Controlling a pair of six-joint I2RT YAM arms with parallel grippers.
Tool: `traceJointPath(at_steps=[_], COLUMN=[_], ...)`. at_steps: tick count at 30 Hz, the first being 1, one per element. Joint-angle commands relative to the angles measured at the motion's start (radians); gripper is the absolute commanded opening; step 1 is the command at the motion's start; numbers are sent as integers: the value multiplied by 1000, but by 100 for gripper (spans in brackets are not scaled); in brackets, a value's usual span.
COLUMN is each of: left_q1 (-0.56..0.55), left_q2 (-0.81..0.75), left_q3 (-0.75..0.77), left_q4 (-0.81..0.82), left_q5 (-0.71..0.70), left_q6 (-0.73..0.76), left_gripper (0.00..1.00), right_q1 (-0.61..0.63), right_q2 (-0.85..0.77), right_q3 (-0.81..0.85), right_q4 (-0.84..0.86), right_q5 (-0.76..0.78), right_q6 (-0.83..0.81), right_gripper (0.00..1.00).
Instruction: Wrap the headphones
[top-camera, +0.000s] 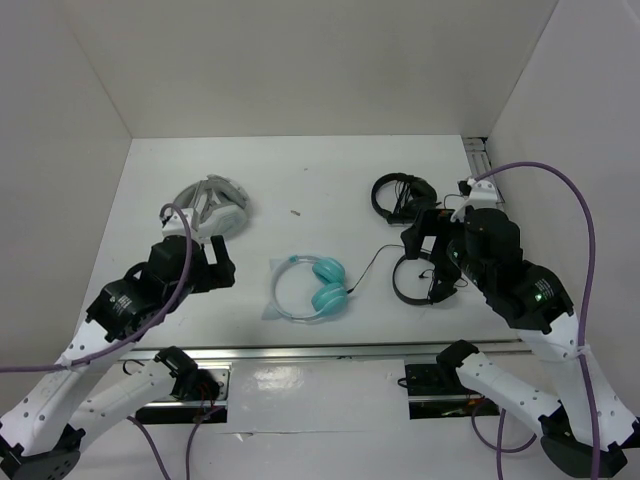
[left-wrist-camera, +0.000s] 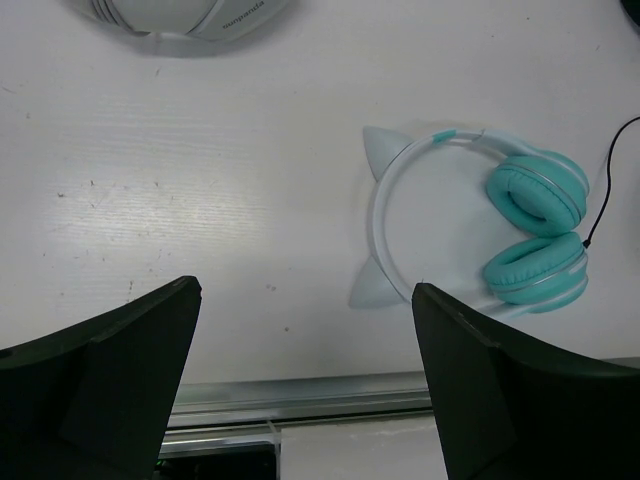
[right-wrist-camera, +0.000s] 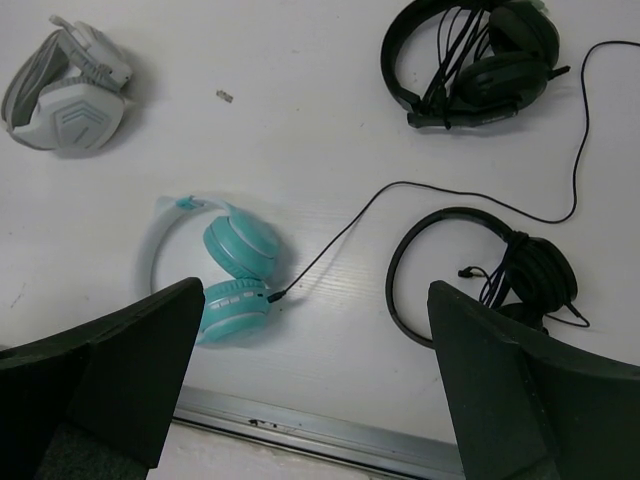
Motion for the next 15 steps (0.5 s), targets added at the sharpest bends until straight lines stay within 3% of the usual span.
traceJointPath(at_steps=[1, 10, 15], left_q1=[-5, -5, -5], left_q2=[-9, -9, 199], left_q3=[-8, -8, 53], left_q4=[28, 75, 16], left_q5=[-8, 62, 122], left_q6=[10, 67, 32], left_gripper=[100, 100, 100], right_q1=[4, 4, 4], right_q2=[-12, -21, -32], right_q3=[-19, -19, 1], right_q4=[10, 12, 2], right_q5=[-19, -29, -50], right_q6=[-7, -17, -17], right_gripper=[100, 100, 100])
